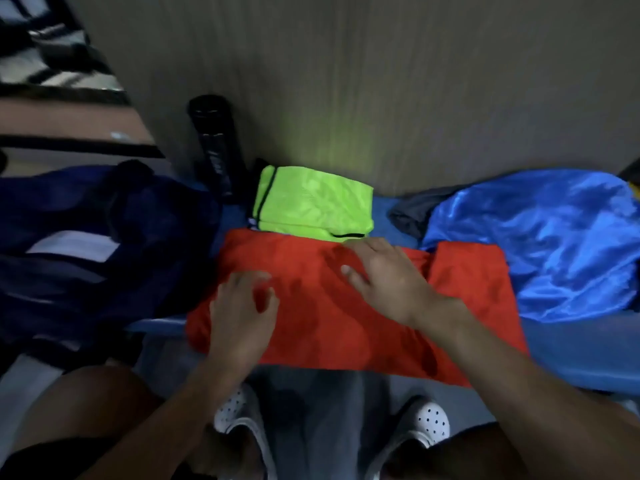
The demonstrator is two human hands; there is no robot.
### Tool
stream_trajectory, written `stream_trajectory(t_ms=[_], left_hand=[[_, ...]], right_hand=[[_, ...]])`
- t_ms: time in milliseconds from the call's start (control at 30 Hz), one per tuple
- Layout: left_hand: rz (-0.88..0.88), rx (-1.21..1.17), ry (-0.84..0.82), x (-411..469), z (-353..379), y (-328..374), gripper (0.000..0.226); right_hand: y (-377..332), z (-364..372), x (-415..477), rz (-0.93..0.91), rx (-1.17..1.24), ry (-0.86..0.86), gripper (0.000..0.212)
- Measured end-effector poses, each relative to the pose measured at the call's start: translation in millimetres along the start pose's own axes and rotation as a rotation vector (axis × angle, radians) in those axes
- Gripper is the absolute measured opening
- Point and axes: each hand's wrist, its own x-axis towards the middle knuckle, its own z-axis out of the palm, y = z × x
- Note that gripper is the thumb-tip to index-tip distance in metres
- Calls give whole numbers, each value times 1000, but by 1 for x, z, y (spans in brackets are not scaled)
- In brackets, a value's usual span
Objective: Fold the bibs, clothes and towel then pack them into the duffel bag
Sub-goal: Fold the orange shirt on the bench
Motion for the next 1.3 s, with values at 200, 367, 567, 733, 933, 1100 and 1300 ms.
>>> stream_trajectory(t_ms=[200,367,567,733,933,1100,1300], left_hand=[[-508,-202,99,-28,-35,-70,48],[-777,-653,45,-29,-34,-79,65],[-828,-729,37,-26,-34,-84,52],[-784,-728,26,-26,-37,-90,28],[-696,-772,46,-36,-50,-86,9],[-544,-760,105,-42,-60,-65,19],[-304,-691,50,-55,-60,-17,16]], right_hand=[[-95,27,89,-173,171,-207,38],[-133,47,140,-157,127,-269,32],[-142,65,168,-22,61,-368,32],[-142,77,179,-46,-34,-329,45],[-146,61,169,-35,50,-311,5],[-133,21,146,-15,180,-361,5],[-92,-25,118,-40,218,-270,14]])
